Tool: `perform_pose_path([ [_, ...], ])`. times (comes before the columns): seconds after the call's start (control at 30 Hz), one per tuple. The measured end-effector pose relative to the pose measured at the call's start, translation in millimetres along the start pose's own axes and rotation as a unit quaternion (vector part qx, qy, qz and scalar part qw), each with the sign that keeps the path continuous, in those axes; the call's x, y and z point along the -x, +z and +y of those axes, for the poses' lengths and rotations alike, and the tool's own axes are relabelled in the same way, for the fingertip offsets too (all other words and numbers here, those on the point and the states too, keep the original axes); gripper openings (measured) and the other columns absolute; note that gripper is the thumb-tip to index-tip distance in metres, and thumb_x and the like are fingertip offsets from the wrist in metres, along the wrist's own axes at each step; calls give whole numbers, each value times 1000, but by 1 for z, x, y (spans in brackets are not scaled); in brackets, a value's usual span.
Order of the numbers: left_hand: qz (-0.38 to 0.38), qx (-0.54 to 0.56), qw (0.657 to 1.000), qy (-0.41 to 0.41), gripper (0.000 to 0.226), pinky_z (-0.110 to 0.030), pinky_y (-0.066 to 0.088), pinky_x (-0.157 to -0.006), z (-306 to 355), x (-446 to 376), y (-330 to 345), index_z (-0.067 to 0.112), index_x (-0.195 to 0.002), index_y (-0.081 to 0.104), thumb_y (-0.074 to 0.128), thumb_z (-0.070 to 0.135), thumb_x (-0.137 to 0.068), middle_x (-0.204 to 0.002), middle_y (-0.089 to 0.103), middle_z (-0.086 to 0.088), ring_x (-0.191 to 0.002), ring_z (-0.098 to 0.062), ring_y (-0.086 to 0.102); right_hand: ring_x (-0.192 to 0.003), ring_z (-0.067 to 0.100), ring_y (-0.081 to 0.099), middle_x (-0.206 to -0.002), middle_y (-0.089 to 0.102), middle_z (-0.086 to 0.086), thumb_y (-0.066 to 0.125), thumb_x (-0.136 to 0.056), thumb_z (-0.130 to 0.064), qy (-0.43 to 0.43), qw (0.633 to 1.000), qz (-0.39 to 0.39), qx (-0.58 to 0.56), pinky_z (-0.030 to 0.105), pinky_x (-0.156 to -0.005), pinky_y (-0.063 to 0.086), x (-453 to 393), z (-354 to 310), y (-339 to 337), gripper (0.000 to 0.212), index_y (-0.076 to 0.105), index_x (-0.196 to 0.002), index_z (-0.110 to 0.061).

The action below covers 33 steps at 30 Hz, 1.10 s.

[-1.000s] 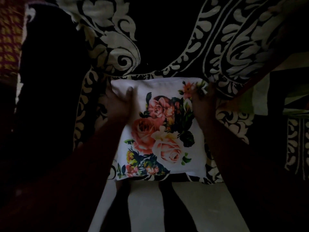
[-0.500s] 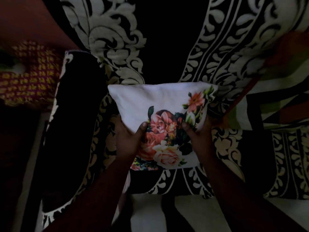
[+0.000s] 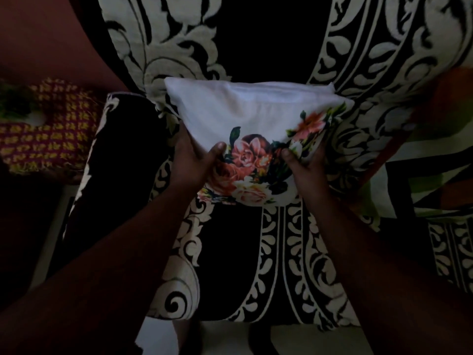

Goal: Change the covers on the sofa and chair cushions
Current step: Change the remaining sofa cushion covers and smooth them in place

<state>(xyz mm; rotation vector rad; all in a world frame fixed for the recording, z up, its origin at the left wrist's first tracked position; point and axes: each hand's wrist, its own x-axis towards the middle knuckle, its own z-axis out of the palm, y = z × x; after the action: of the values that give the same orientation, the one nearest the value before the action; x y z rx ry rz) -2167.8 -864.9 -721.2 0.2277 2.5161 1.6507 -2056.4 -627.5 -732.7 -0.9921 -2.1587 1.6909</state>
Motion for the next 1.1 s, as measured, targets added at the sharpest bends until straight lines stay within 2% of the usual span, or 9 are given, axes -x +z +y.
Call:
perform_pose_path([
  [0.13,-18,-19,1000,-9,93,-40,42,-114,-10,-12,2,29,-155,31,74,64,-81,-150,51,8,-138,-6,48,-152,15,21,-167,18,-2,69,-74,-74,1,1000,14,12,45,-123,27,-7,7,10,117,7,-161,-26],
  [0.27,-24,-21,999,-24,91,-35,41,-115,-7,-19,4,27,-154,33,74,62,-81,-149,50,8,-137,-6,47,-153,16,17,-168,13,-1,72,-84,-58,14,999,18,25,34,-123,21,-16,7,13,109,4,-162,-22],
  [0.43,-37,-10,998,-49,102,-40,40,-116,-12,-23,4,29,-156,29,73,73,-75,-152,48,9,-140,-8,45,-153,14,20,-168,17,-3,68,-75,-76,13,999,13,33,42,-124,25,-19,10,14,117,6,-161,-26],
  [0.57,-50,-9,997,-62,98,-40,42,-115,-7,-17,-1,26,-153,35,74,72,-76,-149,52,7,-138,-8,48,-149,11,20,-166,19,3,69,-88,-56,10,999,16,48,24,-117,19,-9,7,10,105,6,-161,-15],
  [0.73,-42,-2,996,-80,69,-26,46,-102,35,20,-18,18,-142,49,70,56,-89,-139,58,2,-126,-6,54,-153,18,18,-169,11,2,61,-94,-54,67,997,3,23,29,-119,21,25,-24,0,94,6,-162,-20],
  [0.83,-65,12,995,-70,65,-25,44,-107,76,57,-41,26,-148,46,65,56,-93,-144,56,10,-132,-1,51,-153,20,19,-168,13,-2,55,-91,-66,99,995,1,22,41,-123,23,70,-58,-17,93,9,-162,-28],
  [0.9,-78,26,993,-80,60,-25,45,-109,108,85,-55,24,-149,46,64,48,-97,-145,55,12,-132,2,51,-151,21,23,-167,18,-2,51,-93,-66,116,993,-6,15,37,-120,26,102,-78,-30,88,11,-162,-28],
  [1.0,-95,24,991,-96,46,0,37,-98,167,132,-83,19,-145,46,60,27,-103,-143,47,20,-117,21,43,-148,23,31,-165,23,1,46,-97,-65,147,989,-6,-12,34,-114,31,155,-120,-54,79,17,-160,-27],
  [1.1,-113,47,987,-103,60,6,34,-89,202,171,-106,14,-156,33,57,30,-103,-143,32,20,-123,15,34,-146,21,33,-165,24,1,44,-96,-67,162,986,2,-46,33,-105,35,202,-151,-76,75,23,-158,-30],
])
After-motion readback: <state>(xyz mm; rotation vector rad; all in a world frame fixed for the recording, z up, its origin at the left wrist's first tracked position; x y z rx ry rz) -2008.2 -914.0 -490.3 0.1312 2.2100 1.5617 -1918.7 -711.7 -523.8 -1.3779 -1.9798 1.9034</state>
